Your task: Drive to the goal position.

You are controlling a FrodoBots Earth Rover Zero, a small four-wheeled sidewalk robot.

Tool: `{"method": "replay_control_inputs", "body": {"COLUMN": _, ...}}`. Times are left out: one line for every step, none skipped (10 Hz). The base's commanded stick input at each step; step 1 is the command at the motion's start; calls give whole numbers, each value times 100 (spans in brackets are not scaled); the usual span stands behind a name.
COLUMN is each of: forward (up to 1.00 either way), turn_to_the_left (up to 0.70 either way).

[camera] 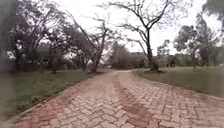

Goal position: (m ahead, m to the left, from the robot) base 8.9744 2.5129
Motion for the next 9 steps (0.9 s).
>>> {"method": "replay_control_inputs", "body": {"forward": 70, "turn_to_the_left": 0}}
{"method": "replay_control_inputs", "body": {"forward": 70, "turn_to_the_left": 0}}
{"method": "replay_control_inputs", "body": {"forward": 70, "turn_to_the_left": 0}}
{"method": "replay_control_inputs", "body": {"forward": 70, "turn_to_the_left": 0}}
{"method": "replay_control_inputs", "body": {"forward": 70, "turn_to_the_left": 0}}
{"method": "replay_control_inputs", "body": {"forward": 70, "turn_to_the_left": 0}}
{"method": "replay_control_inputs", "body": {"forward": 70, "turn_to_the_left": 0}}
{"method": "replay_control_inputs", "body": {"forward": 70, "turn_to_the_left": 0}}
{"method": "replay_control_inputs", "body": {"forward": 70, "turn_to_the_left": 0}}
